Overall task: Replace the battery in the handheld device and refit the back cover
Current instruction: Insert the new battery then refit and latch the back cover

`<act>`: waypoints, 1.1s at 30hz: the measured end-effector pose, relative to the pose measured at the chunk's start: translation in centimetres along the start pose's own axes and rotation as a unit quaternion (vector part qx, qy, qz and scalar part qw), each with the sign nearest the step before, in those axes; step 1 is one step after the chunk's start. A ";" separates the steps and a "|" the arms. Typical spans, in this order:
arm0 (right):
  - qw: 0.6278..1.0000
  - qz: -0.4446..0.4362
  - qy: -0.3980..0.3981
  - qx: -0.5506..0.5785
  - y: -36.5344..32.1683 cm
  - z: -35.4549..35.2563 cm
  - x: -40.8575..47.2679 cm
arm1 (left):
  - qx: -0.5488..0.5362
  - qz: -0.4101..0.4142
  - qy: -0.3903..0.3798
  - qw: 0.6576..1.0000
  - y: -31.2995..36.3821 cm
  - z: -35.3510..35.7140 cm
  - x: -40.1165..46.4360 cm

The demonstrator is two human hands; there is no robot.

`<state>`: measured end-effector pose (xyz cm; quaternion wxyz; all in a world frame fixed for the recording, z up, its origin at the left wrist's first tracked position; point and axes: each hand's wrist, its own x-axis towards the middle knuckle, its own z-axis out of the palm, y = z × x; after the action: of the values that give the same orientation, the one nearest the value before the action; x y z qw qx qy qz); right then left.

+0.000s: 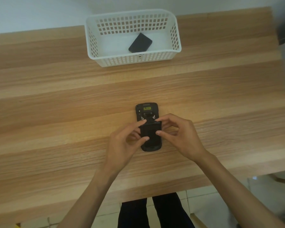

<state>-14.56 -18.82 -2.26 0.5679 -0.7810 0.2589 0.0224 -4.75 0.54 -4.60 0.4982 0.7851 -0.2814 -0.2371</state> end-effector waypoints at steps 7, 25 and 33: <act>0.998 -0.049 0.018 -0.041 0.3 0.2 0.1 | 0.029 0.006 0.007 1.000 -0.4 0.1 0.2; 0.991 -0.077 0.027 -0.103 0.7 1.1 0.2 | 0.119 0.017 0.023 0.992 -1.3 0.4 0.0; 0.983 -0.099 0.040 -0.149 1.4 1.6 0.3 | 0.283 0.077 0.015 0.956 -1.6 0.4 -0.5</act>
<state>-14.51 -17.82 -4.14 0.4341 -0.8788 0.1961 -0.0269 -5.03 1.18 -6.20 0.2765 0.8734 -0.3891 -0.0968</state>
